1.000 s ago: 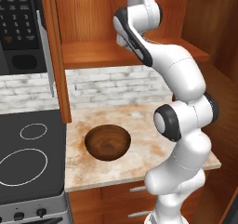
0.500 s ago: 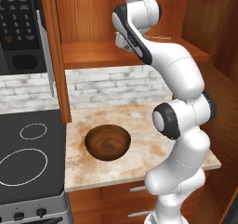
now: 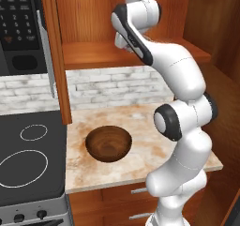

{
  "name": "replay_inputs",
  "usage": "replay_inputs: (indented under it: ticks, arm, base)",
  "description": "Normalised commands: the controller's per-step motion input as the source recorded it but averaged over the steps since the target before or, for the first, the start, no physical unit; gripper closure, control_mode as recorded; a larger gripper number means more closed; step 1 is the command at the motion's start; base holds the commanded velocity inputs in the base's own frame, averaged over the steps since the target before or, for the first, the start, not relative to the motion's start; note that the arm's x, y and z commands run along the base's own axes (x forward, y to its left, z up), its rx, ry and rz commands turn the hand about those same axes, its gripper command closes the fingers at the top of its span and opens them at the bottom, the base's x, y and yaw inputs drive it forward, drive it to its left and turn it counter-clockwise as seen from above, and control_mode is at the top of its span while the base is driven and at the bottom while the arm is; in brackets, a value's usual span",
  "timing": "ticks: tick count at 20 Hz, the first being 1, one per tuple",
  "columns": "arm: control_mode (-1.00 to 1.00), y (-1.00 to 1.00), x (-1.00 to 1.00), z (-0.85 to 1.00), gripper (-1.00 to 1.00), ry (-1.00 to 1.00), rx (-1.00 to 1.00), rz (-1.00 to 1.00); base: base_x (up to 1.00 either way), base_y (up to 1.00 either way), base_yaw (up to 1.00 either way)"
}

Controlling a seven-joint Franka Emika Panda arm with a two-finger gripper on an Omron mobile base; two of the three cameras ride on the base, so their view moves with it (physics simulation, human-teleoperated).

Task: Open the cabinet and setup a tea strainer by placing it in the bowl upright.

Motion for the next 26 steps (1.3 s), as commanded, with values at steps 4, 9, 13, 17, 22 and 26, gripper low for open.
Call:
replay_inputs:
  ticks: [4,9,13,17,22,26]
  arm:
    - [-1.0,0.04,-0.01,0.01,1.0,-0.06,-0.05,0.0]
    - [-1.0,0.13,-0.31,0.03,1.0,-0.12,-0.12,0.0]
    - [-1.0,0.22,-0.69,0.0,1.0,-0.08,-0.14,0.0]
    - [-1.0,0.24,-0.76,0.0,1.0,-0.04,-0.09,0.0]
    - [-1.0,0.32,-0.99,0.0,1.0,0.0,-0.01,0.0]
    - [-1.0,0.31,-1.0,-0.01,1.0,0.0,0.0,0.0]
  base:
    - [0.0,0.0,0.0]
    - [0.0,0.0,0.0]
    - [0.0,0.0,0.0]
    - [0.0,0.0,0.0]
    - [0.0,0.0,0.0]
    - [0.0,0.0,0.0]
